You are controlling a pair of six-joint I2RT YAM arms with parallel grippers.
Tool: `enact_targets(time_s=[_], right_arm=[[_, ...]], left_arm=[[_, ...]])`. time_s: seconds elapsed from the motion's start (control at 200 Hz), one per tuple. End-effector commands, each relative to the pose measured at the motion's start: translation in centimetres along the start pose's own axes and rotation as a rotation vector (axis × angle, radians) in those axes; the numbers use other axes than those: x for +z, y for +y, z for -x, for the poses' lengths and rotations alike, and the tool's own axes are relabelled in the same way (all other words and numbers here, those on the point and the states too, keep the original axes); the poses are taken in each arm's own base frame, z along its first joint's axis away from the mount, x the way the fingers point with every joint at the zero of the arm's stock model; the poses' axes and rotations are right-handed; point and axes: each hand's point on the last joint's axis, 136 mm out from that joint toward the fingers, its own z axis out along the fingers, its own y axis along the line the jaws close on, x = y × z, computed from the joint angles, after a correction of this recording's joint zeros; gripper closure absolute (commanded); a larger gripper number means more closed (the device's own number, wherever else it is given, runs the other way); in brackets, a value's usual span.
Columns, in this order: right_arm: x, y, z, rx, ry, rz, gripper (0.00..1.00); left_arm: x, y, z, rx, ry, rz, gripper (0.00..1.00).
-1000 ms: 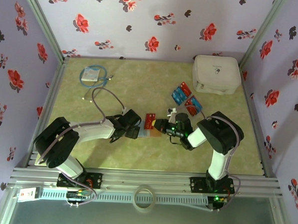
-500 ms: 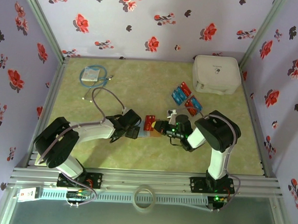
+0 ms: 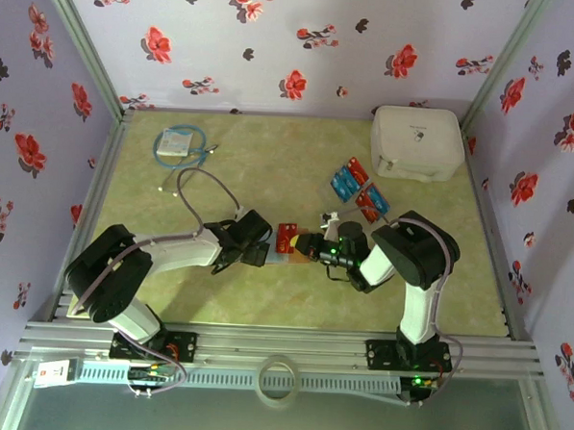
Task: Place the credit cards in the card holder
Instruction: Insert the credit card into the card slot.
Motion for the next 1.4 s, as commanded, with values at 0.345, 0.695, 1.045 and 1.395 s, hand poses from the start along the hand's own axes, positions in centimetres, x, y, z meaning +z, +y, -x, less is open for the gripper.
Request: enact_targets(time_s=[0.345,0.695,1.045,1.395], right_arm=[[-0.5,-2.0,-3.2,0.043,0.089,-0.047,1.00],[-0.7,-2.9,-4.2,0.076,0.130,-0.086,1.00],[-0.9,-4.1,-5.0,0.139,0.156,-0.140,1.00],[-1.0,-4.8,-5.7,0.192,0.166,-0.170,1.00]], left_arm=[[0.6,1.1,-1.1,0.009,0.036,0.050,0.00],[0.5,1.1,-1.1,0.009,0.034,0.050,0.00],[0.6,1.2,-1.2,0.009,0.036,0.052,0.00],[0.5,1.1,-1.0,0.011,0.032,0.050,0.00]])
